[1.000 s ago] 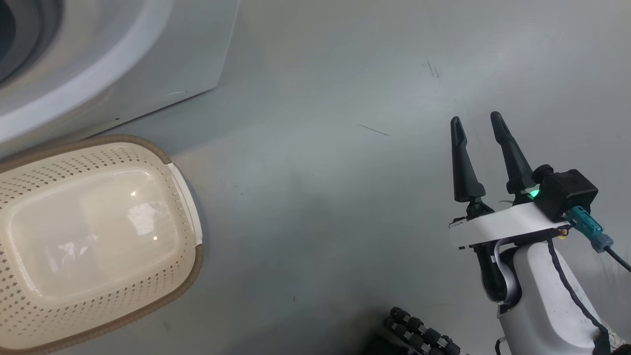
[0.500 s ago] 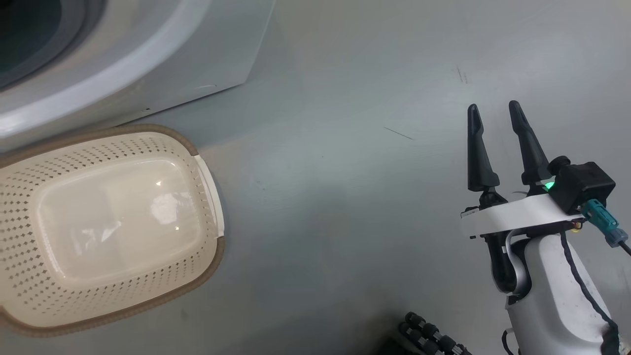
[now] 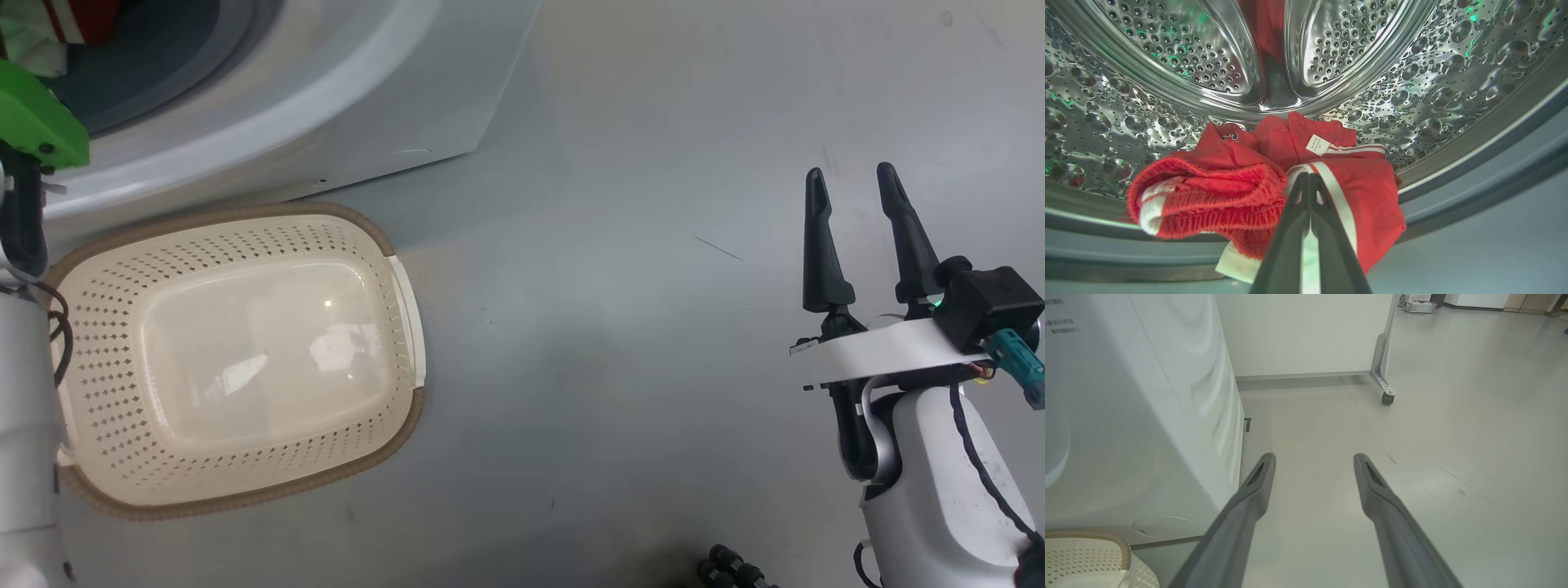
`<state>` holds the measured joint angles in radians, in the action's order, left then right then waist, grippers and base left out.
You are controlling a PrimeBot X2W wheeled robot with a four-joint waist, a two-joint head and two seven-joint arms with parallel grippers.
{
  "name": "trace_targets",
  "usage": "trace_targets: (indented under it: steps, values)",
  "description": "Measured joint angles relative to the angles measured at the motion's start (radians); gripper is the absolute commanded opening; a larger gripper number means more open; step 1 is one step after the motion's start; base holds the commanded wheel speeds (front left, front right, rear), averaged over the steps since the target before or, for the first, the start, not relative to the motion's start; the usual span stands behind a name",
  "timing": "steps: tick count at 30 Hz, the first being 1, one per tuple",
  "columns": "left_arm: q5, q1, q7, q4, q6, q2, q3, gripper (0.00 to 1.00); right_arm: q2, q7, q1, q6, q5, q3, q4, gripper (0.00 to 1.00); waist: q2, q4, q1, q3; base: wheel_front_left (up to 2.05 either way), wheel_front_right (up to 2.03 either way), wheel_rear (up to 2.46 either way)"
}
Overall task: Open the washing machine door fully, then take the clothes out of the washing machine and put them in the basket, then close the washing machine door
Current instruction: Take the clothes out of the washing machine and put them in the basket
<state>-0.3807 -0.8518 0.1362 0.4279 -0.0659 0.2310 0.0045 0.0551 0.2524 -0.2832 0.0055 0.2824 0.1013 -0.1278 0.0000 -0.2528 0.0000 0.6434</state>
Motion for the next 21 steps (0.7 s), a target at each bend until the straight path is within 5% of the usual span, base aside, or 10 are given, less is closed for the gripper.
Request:
trace_targets:
  steps: [21]
  values:
    - [0.059,0.330,-0.276,-0.072,0.043,-0.117,-0.067,0.00,0.026,0.000,0.082,0.002,-0.044,-0.037,-0.031,1.00,0.0000,0.104,0.0000,-0.167,0.00,0.00,0.00]
